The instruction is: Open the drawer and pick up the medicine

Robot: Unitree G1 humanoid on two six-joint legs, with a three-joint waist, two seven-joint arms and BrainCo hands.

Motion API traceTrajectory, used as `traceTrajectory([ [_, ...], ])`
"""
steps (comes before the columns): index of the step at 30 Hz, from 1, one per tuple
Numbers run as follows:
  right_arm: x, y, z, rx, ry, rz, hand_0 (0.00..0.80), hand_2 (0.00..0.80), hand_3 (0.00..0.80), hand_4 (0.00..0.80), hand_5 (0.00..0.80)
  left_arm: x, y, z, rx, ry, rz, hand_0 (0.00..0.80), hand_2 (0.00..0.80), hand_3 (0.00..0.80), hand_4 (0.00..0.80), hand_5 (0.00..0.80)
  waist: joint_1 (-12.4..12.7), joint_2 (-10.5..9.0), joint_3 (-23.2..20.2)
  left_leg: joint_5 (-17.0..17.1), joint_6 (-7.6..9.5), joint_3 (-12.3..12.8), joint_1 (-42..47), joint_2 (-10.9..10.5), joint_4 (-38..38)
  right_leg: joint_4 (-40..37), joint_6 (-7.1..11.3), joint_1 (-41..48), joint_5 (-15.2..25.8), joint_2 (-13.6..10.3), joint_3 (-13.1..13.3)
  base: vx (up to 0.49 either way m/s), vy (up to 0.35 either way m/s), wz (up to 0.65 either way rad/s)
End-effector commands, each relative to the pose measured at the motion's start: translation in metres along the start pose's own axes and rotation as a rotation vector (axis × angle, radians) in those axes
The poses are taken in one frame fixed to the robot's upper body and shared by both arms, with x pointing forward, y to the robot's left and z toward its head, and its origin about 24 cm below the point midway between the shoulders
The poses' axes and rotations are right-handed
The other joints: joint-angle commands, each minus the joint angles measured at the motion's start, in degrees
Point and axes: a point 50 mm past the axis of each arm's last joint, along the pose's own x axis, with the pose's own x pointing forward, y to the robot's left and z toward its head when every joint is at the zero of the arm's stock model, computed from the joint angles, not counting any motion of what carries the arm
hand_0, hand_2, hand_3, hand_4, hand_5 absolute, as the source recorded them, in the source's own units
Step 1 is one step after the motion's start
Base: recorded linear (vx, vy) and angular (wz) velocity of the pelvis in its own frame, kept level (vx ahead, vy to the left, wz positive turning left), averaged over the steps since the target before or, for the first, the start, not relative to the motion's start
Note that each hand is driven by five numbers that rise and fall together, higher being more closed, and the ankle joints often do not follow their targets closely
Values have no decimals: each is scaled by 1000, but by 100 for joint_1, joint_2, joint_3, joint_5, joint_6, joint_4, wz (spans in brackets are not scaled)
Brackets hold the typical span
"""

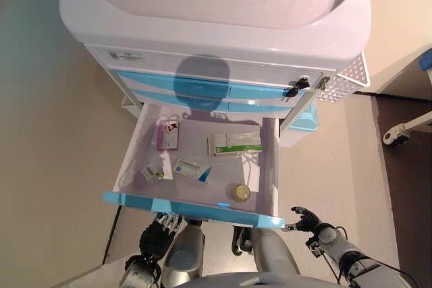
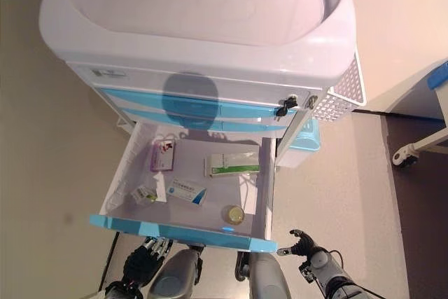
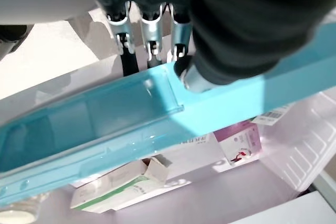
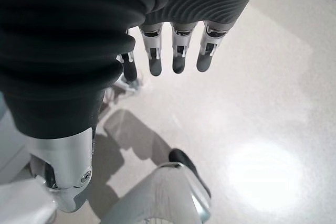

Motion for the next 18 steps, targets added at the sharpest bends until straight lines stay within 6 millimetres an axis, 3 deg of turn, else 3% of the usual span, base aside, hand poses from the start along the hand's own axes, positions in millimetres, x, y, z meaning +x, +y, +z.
traceTrajectory([
  [1,-8,-11,-33,-11,113,-33,0,0,0,0,0,-23,-29,59,110,-251,-277,800,800,800,800,800,181,210,-676,-50,612,138,-287,-572,171,-1109,815,308,1078,-303,359,0,0,0],
  [2,-8,-11,-33,-7,113,-35,0,0,0,0,0,-23,-26,57,120,-239,-260,800,800,800,800,800,177,207,-671,-27,607,132,-271,-573,123,-1134,821,324,1093,-307,340,0,0,0],
  [4,-7,-11,-32,1,107,-40,0,0,0,0,0,-23,-18,55,153,-221,-223,709,709,709,709,709,154,202,-658,39,600,127,-236,-577,-5,-1172,833,331,1123,-315,292,0,0,0],
  [5,-7,-11,-30,5,98,-43,0,0,0,0,0,-22,-10,54,168,-214,-186,505,505,505,505,505,133,195,-652,80,596,117,-204,-577,-100,-1179,837,329,1135,-317,271,-6,21,4],
  [6,-7,-11,-30,10,97,-45,0,0,0,0,0,-21,-8,55,183,-211,-174,0,0,0,0,0,123,188,-648,109,595,108,-178,-579,-177,-1191,843,331,1145,-321,250,-2,15,6],
  [11,-8,-8,-32,40,94,-53,0,0,0,0,0,-16,19,52,280,-196,-15,0,0,0,0,0,0,125,-624,294,604,60,-13,-559,-608,-1241,871,335,1202,-338,106,1,29,14],
  [18,-10,-7,-36,60,101,-54,0,0,0,0,0,-7,35,49,358,-187,103,0,0,0,0,0,-64,8,-645,333,595,148,12,-510,-740,-1498,898,356,1291,-305,119,1,9,2],
])
